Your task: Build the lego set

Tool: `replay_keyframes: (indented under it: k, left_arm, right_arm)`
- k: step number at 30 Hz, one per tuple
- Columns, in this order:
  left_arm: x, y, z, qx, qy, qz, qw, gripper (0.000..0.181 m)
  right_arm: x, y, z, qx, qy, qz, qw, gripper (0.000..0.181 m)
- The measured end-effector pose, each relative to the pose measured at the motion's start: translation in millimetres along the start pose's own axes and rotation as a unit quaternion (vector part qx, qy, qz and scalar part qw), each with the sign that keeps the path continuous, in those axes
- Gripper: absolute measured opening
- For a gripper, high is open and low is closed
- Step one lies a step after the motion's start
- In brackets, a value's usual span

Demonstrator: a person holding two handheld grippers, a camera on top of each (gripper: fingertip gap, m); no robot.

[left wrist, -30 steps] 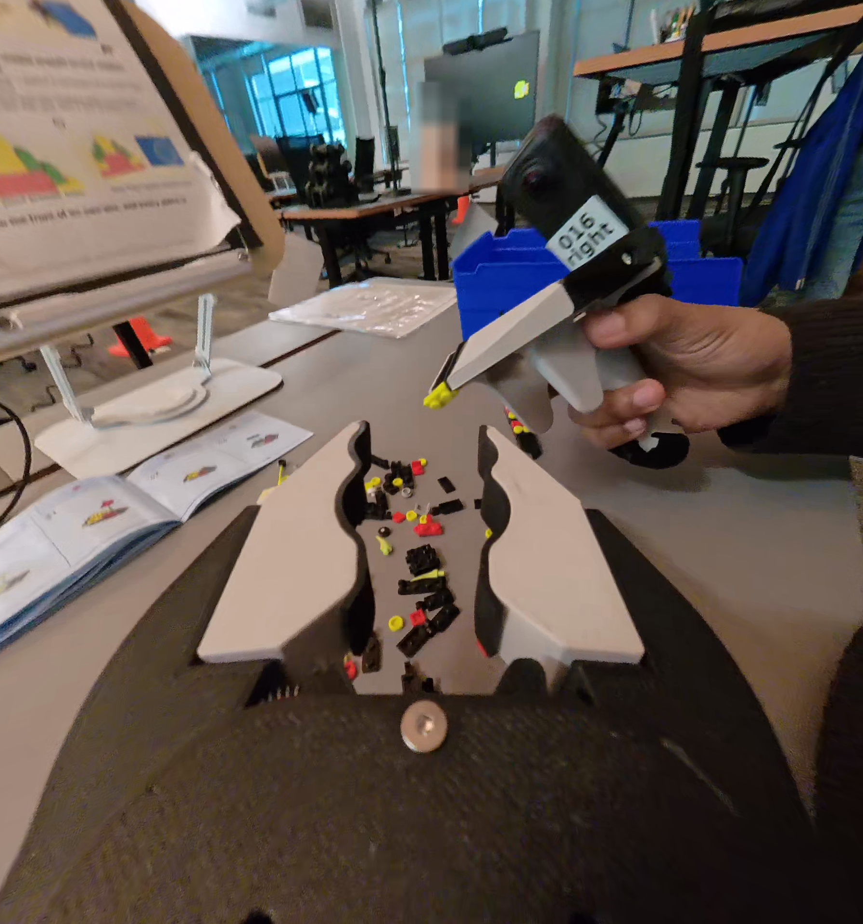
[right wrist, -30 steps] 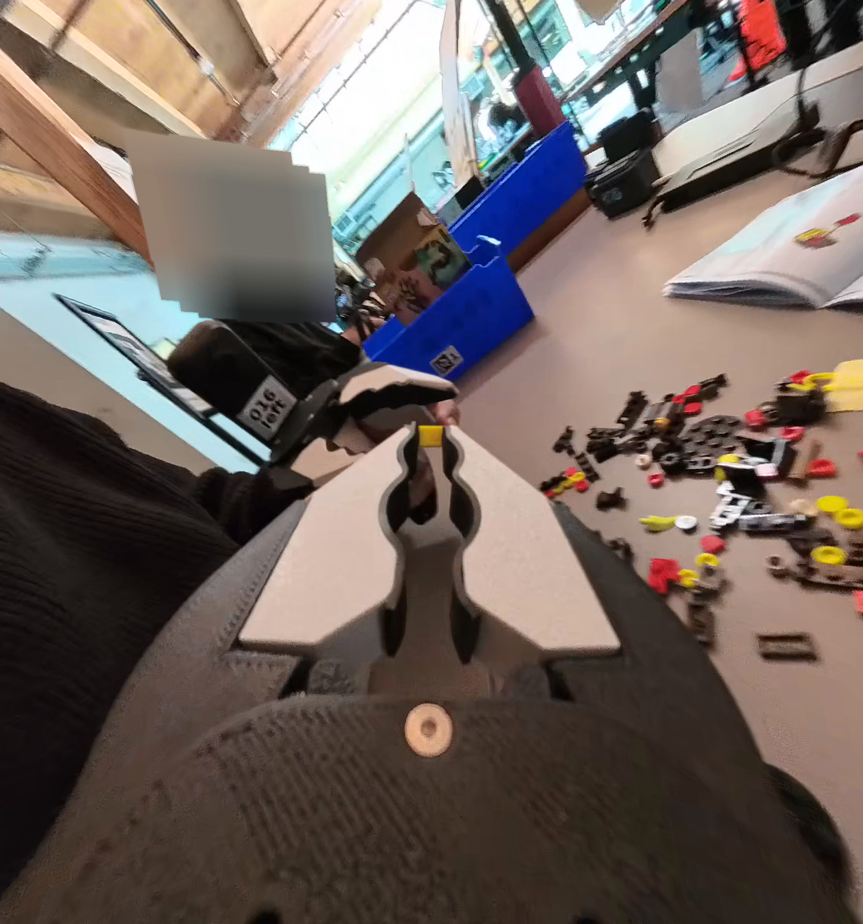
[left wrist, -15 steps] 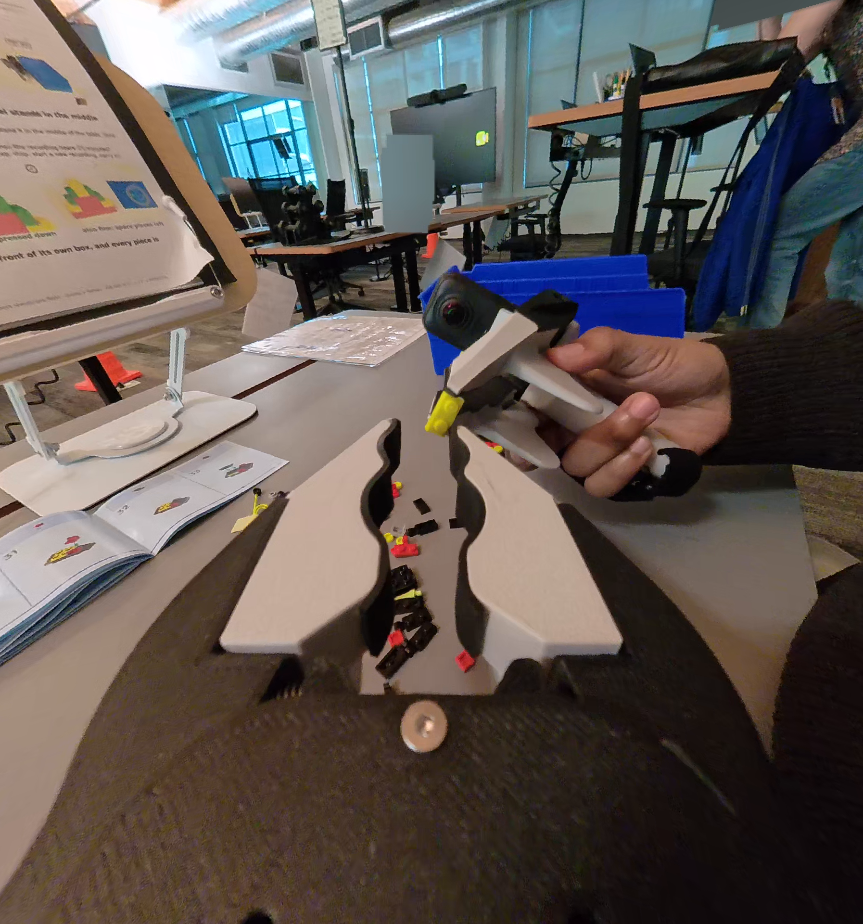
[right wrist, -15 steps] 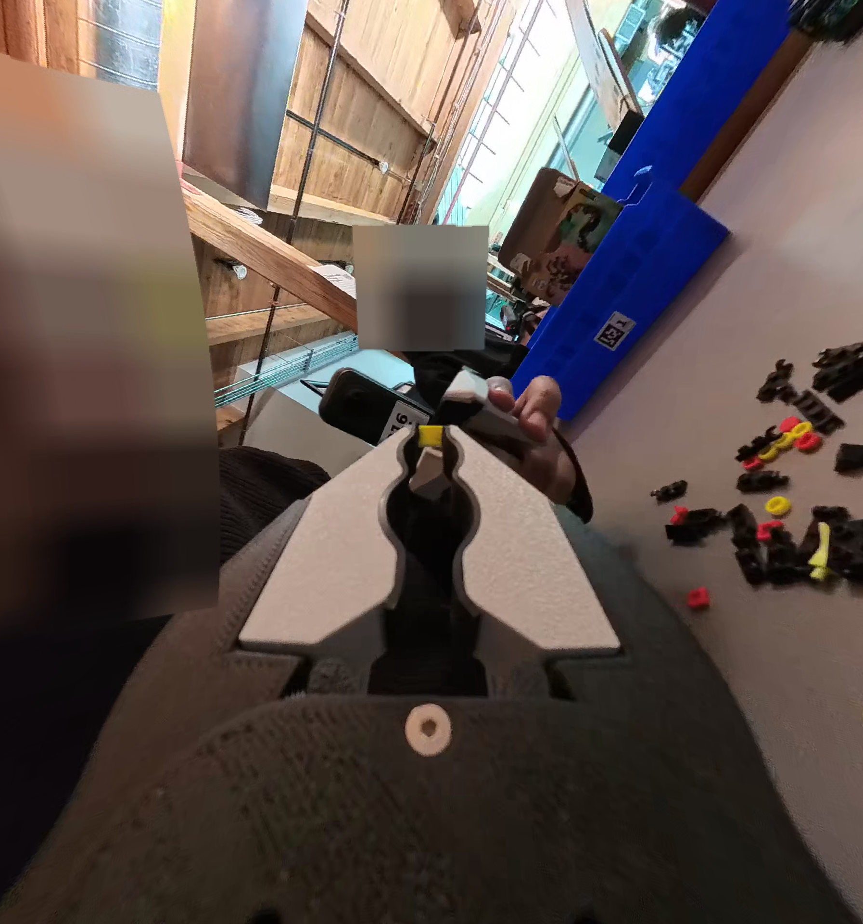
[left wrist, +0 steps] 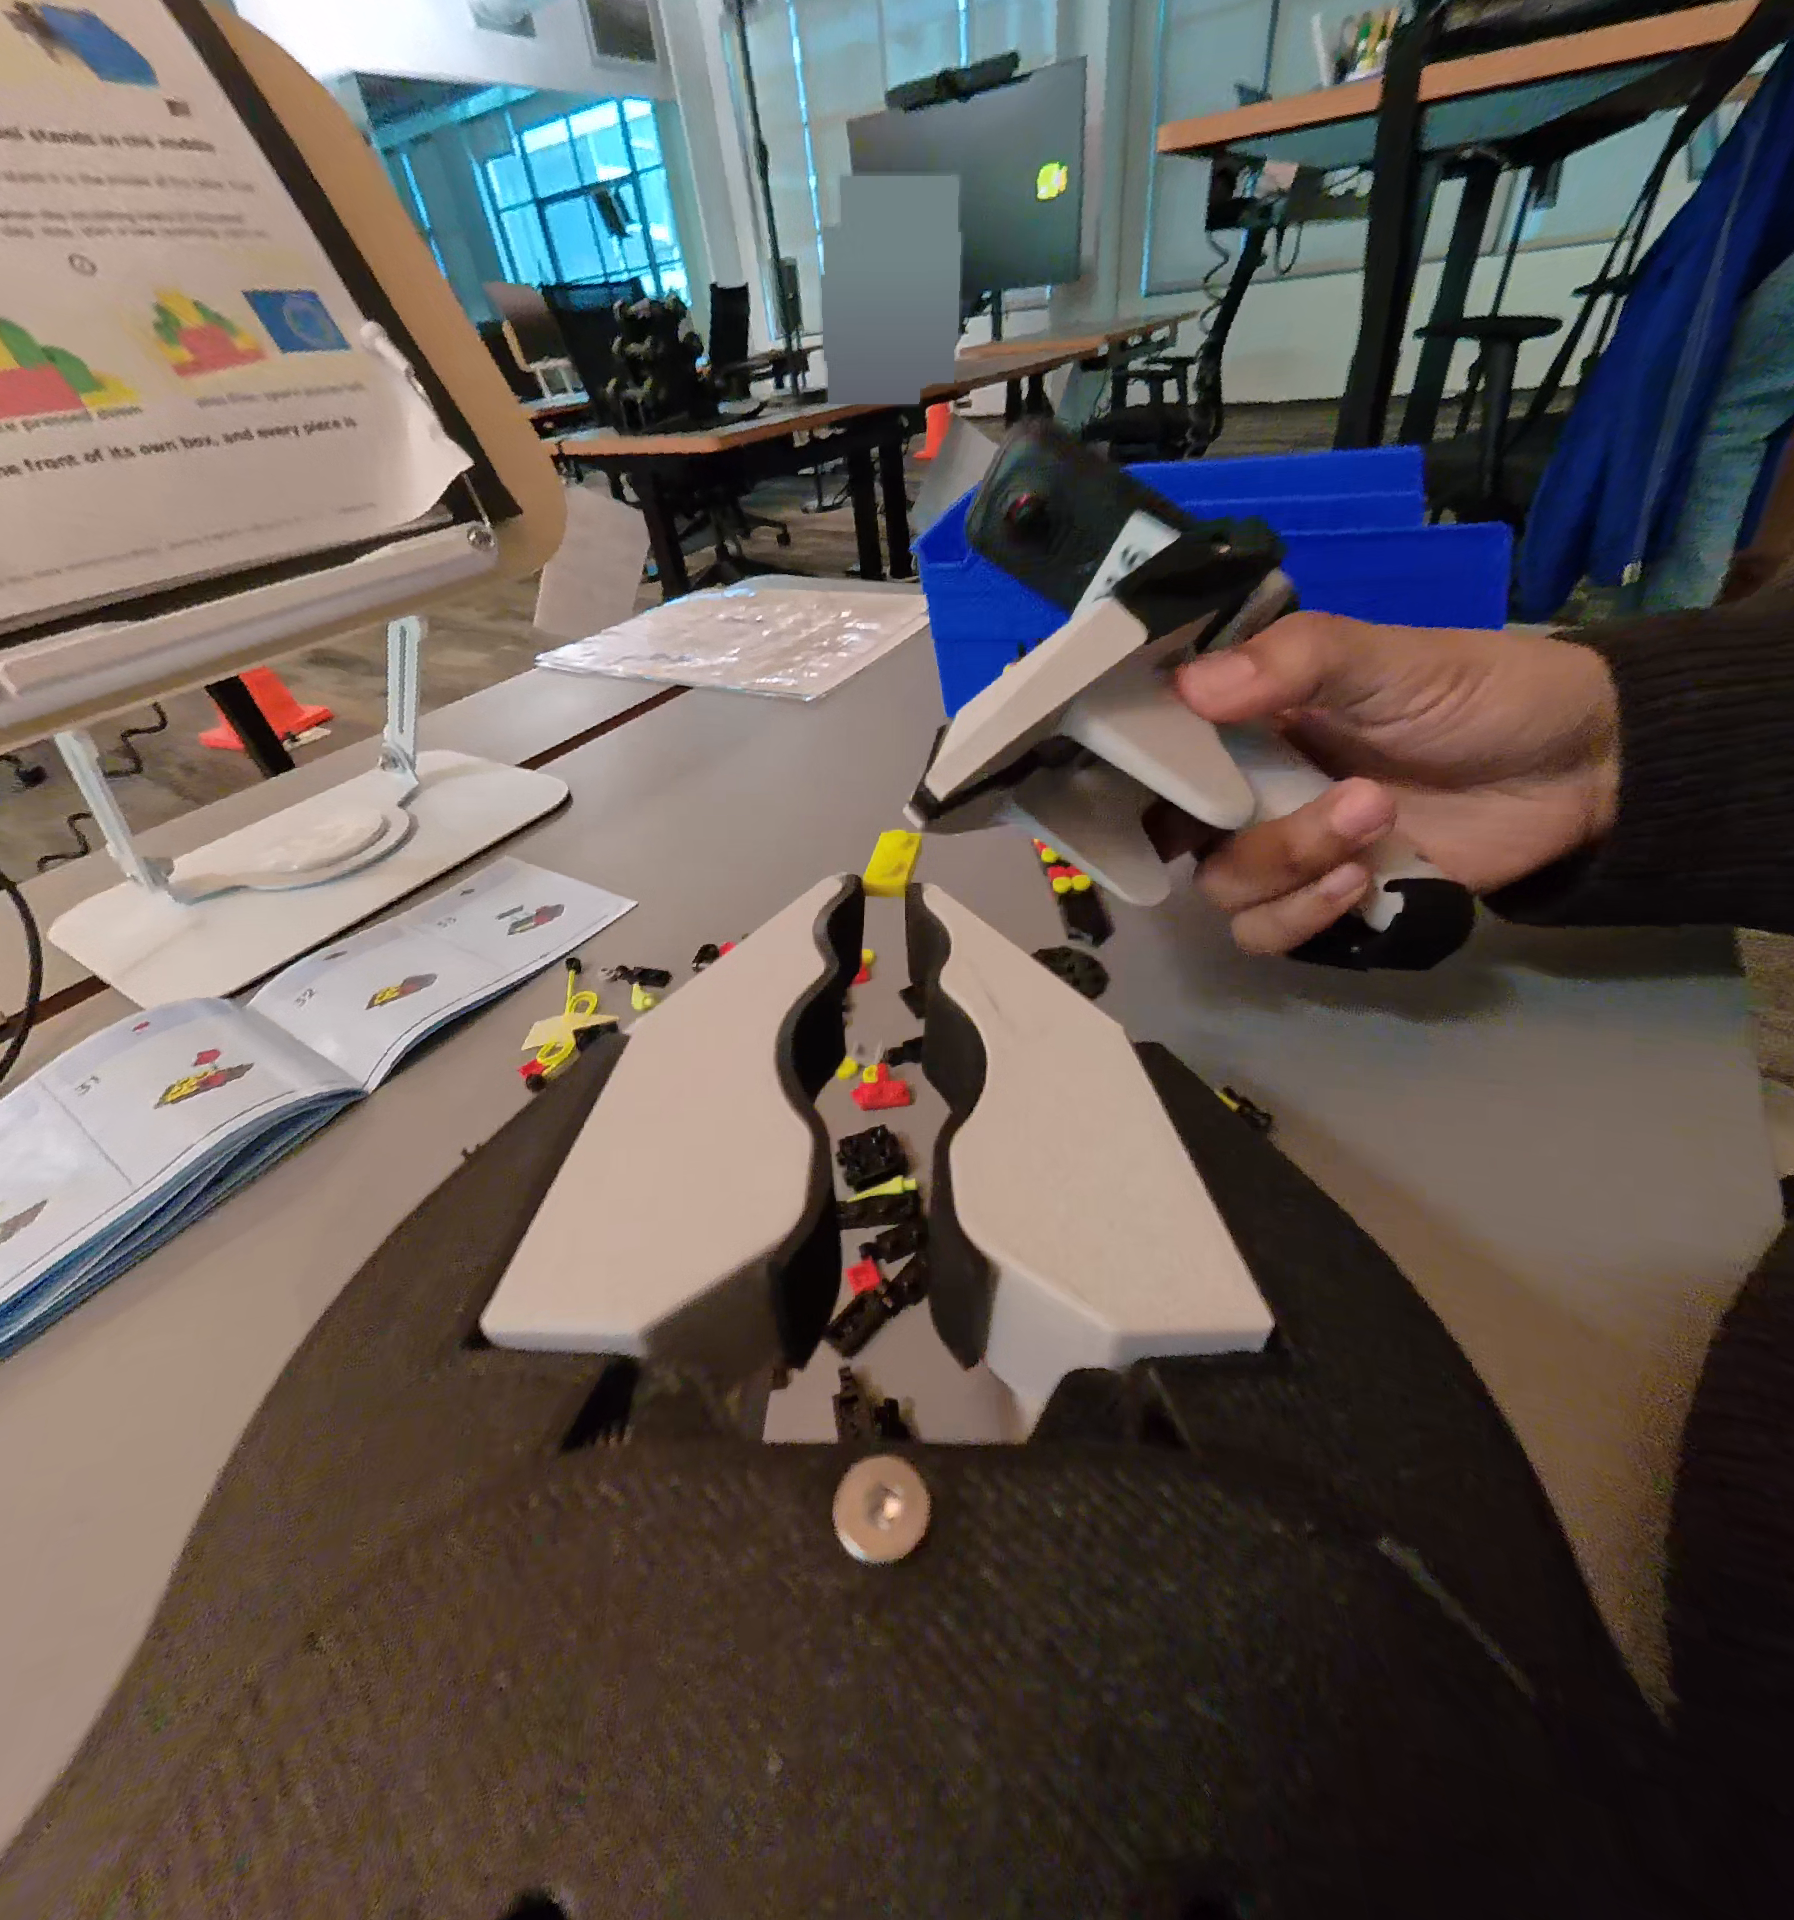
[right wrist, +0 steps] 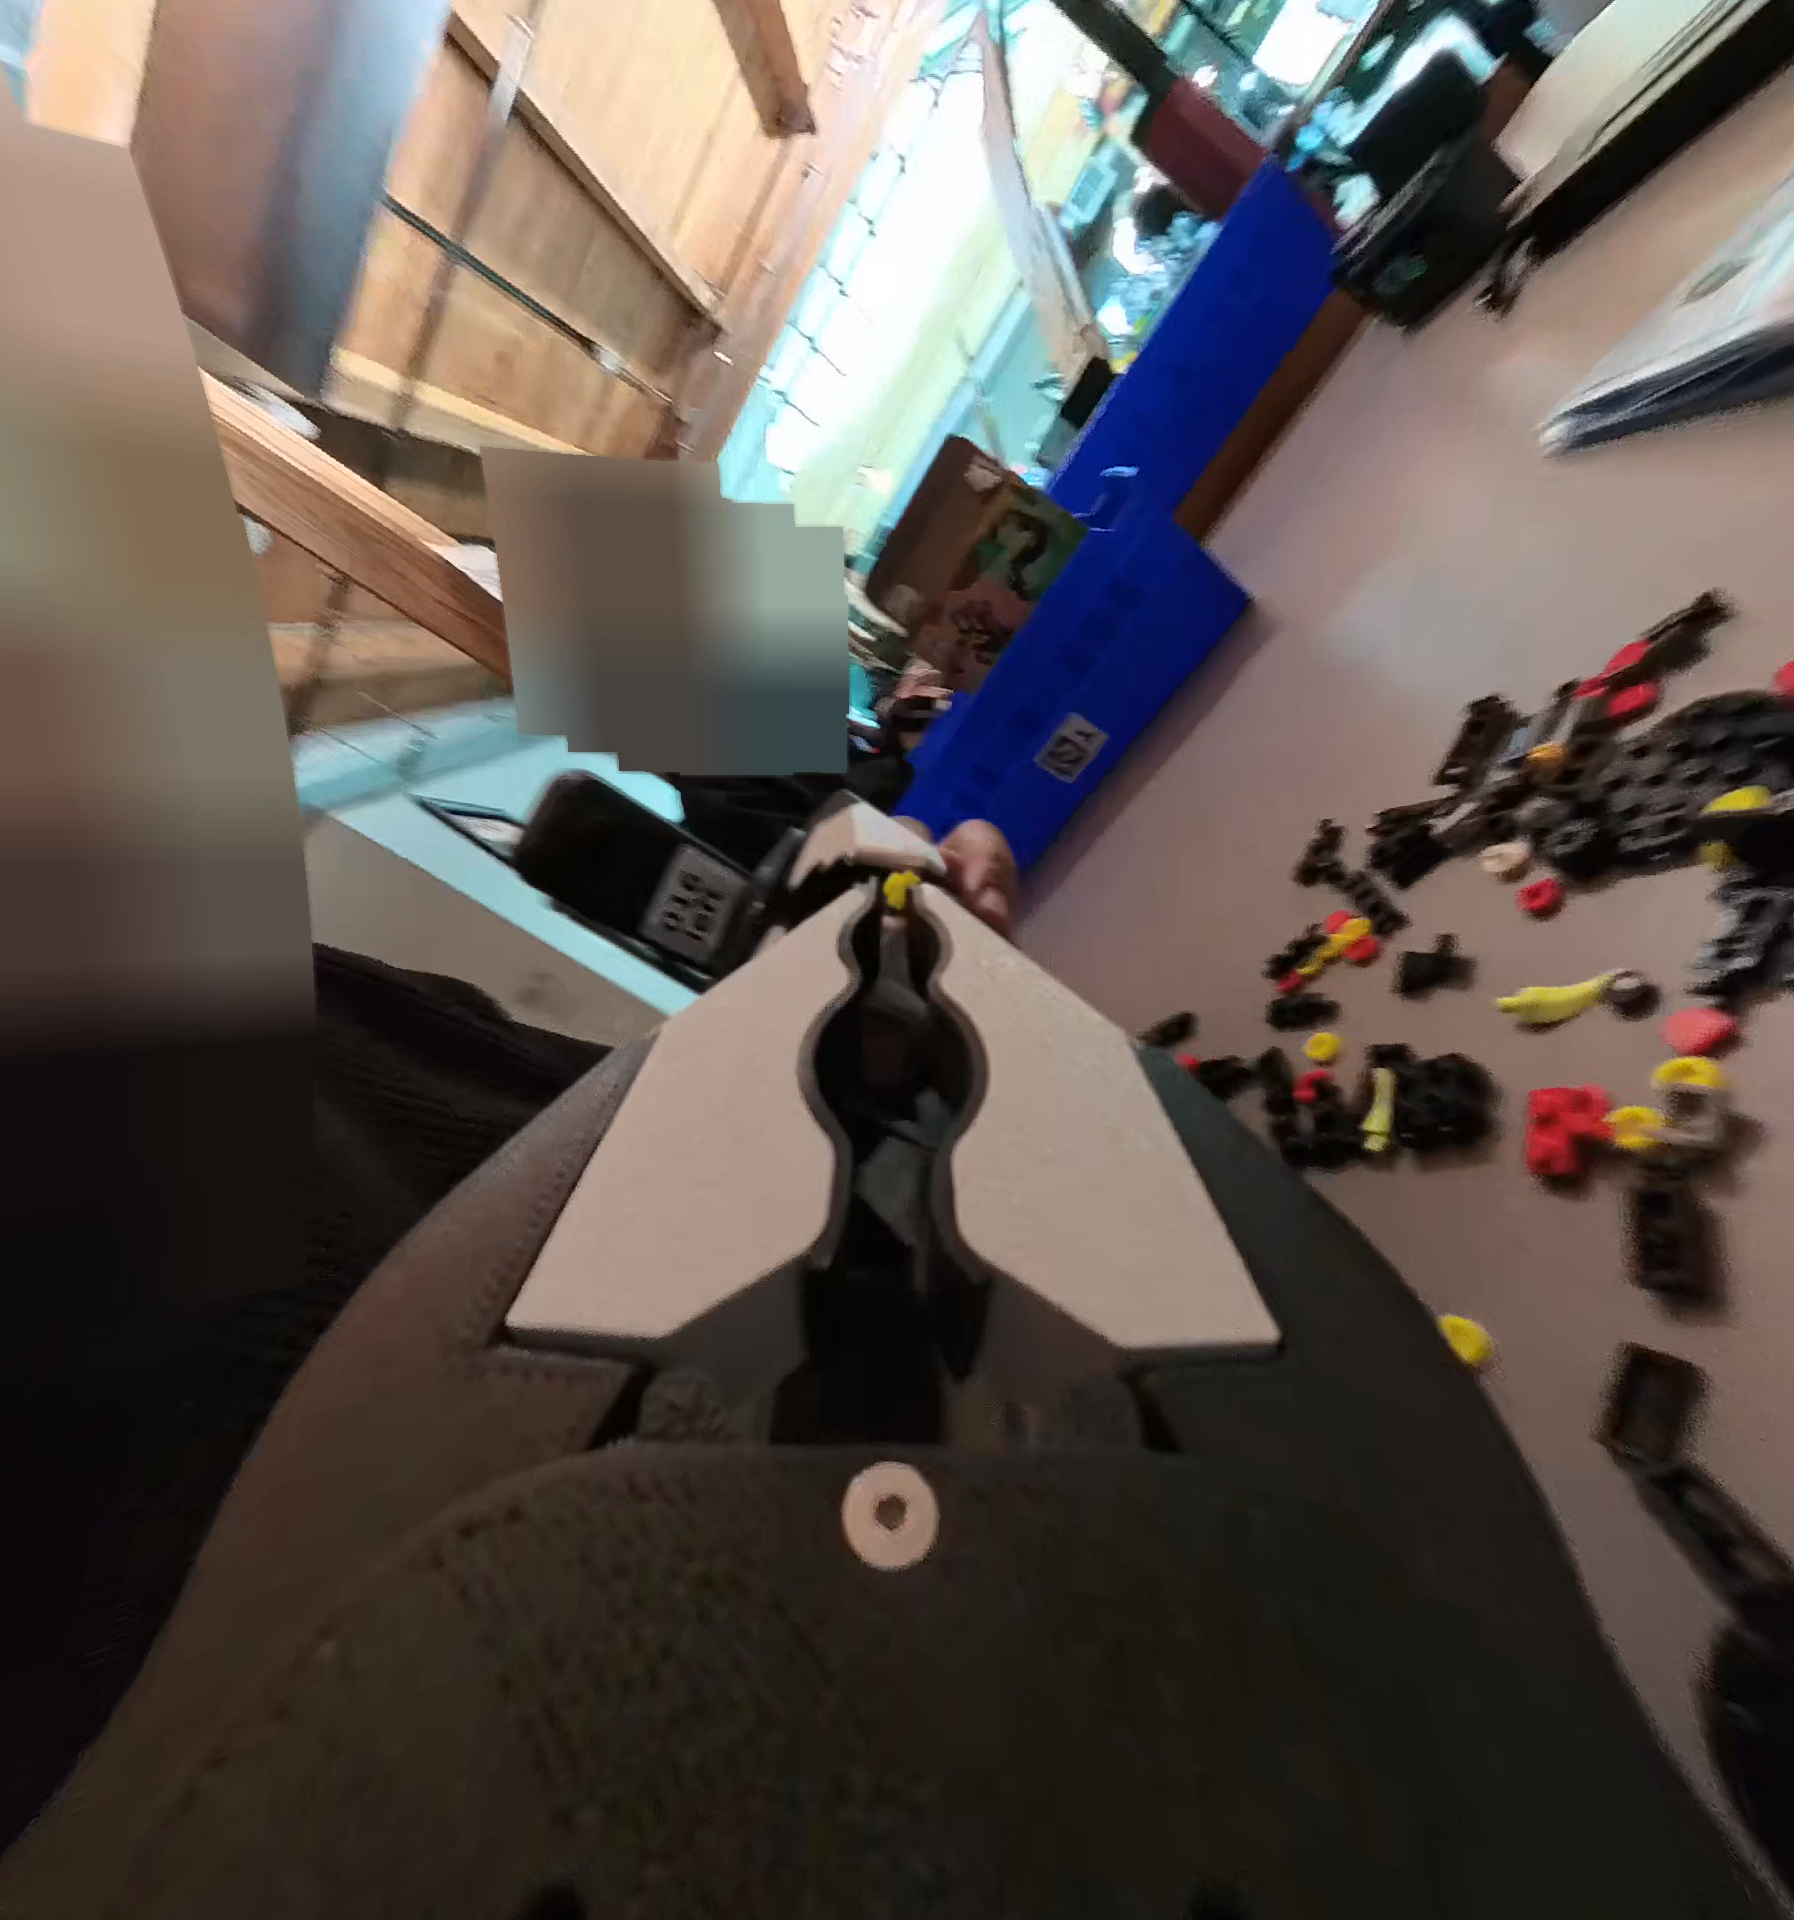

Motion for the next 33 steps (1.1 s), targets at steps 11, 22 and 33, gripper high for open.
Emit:
replay_keyframes:
  k: [11, 22, 33]
  left_arm:
    - [-6.8, 0.3, 13.2, -0.037, 0.052, -0.029, 0.998, 0.003]
    - [-5.6, -2.2, 11.5, -0.051, 0.040, -0.030, 0.997, 0.003]
    - [-5.7, -3.1, 14.7, -0.051, 0.049, -0.020, 0.997, 0.003]
  right_arm:
    - [-22.3, 13.3, 14.6, 0.323, 0.132, 0.243, 0.905, 0.017]
    - [-20.9, 9.3, 14.7, 0.277, 0.117, 0.245, 0.922, 0.009]
    - [-18.3, 5.1, 16.4, 0.247, 0.124, 0.233, 0.932, 0.009]
Point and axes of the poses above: each gripper's, where its closed fingertips meet, x back along the fingers, z out of its underside, y = z × x across the jaws, the point moved 7 cm from there along x, back along the fingers, and after that the axes turned 9 degrees about -z, right-handed, at the moved point
